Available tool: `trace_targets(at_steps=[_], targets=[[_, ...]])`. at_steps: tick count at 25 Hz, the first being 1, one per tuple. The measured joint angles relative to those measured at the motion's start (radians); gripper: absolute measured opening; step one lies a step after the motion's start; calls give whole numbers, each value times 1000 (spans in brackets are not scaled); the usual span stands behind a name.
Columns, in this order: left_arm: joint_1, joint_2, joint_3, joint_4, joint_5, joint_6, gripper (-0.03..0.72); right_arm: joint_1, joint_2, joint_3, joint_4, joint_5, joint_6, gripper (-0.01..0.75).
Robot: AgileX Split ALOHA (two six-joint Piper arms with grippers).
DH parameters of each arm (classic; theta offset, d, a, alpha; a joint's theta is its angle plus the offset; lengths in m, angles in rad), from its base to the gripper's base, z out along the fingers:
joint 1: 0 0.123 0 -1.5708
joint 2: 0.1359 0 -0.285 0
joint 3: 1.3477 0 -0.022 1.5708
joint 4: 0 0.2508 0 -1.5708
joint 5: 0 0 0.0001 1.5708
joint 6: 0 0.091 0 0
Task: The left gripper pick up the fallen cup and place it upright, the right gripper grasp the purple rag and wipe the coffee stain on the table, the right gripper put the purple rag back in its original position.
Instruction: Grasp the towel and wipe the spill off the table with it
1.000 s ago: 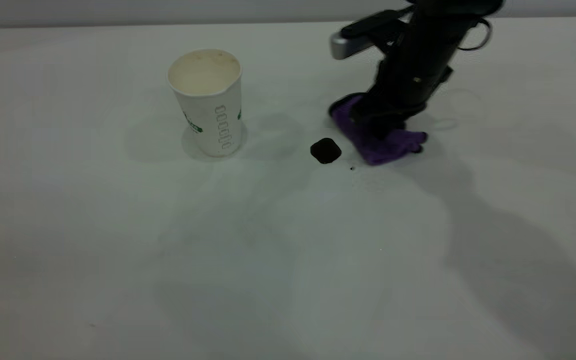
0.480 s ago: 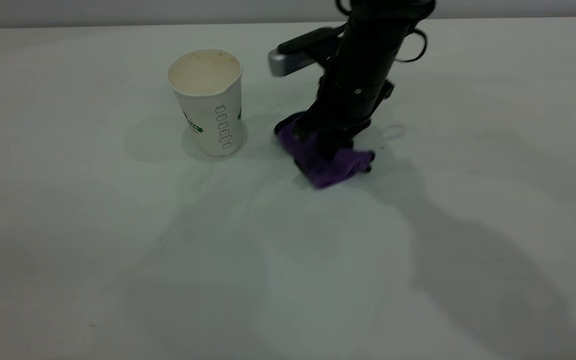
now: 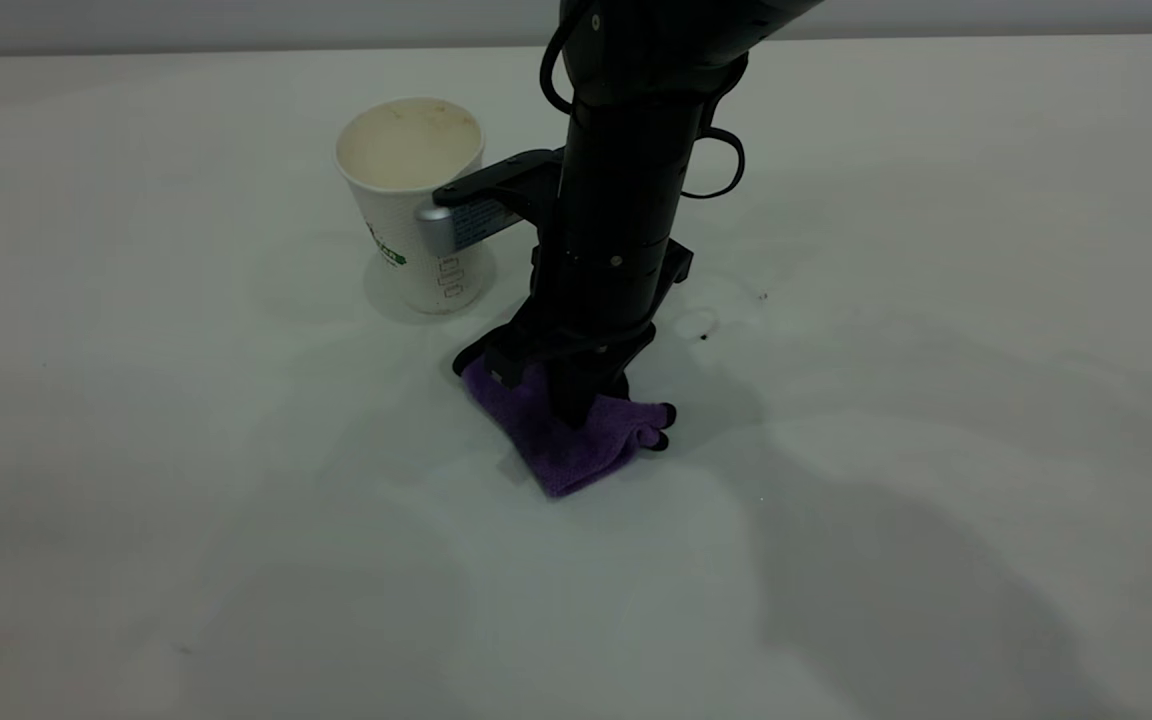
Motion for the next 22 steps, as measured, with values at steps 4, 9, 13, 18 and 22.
trace_targets(at_steps=[4, 9, 13, 18, 22], targets=[[0, 0, 0, 0, 0, 0, 519, -40, 0, -1, -71, 22, 100, 59], [0, 0, 0, 0, 0, 0, 519, -183, -4, -3, -227, 35, 232, 62], [0, 0, 0, 0, 0, 0, 519, -311, -6, -3, -293, 35, 249, 62], [0, 0, 0, 0, 0, 0, 519, -466, -8, -3, -310, 69, 250, 64], [0, 0, 0, 0, 0, 0, 519, -541, -8, -3, -269, 123, 240, 66]])
